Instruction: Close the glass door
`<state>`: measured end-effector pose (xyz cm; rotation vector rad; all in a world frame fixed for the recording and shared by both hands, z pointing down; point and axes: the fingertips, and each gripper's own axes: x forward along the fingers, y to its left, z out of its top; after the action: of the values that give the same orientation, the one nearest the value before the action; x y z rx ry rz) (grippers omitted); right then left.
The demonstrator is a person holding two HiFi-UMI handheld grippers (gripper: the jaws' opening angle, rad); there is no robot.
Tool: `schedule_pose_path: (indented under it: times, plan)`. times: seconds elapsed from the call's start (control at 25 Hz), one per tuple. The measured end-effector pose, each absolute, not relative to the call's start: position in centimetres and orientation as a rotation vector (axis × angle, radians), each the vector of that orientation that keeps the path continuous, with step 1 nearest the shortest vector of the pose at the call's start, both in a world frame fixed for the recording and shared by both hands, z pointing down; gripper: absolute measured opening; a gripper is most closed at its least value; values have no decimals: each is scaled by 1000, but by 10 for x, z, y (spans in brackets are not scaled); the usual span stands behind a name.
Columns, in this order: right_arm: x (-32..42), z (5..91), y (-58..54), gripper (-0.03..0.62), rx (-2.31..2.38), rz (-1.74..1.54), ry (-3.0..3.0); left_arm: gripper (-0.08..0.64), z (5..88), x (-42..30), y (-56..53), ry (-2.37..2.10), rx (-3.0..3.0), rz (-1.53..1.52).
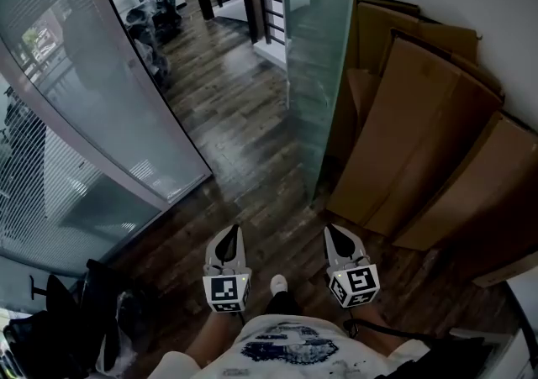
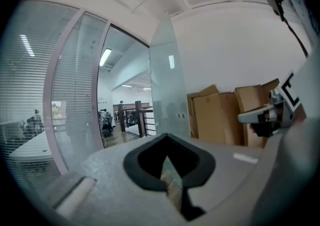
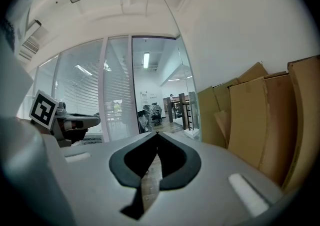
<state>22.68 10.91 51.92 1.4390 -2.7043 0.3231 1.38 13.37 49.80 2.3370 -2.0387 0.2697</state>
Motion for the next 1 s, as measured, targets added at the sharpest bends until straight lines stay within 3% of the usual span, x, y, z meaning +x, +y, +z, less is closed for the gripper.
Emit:
schedule_pose_path:
  times: [0.52, 1.0]
  plan:
    - [179, 529, 48, 8, 1495, 341, -2653, 2, 513, -42, 72, -1981, 2342, 275]
    - [185, 513, 25, 8, 1585, 301, -2611, 3, 516, -49, 48, -1936, 2348, 236]
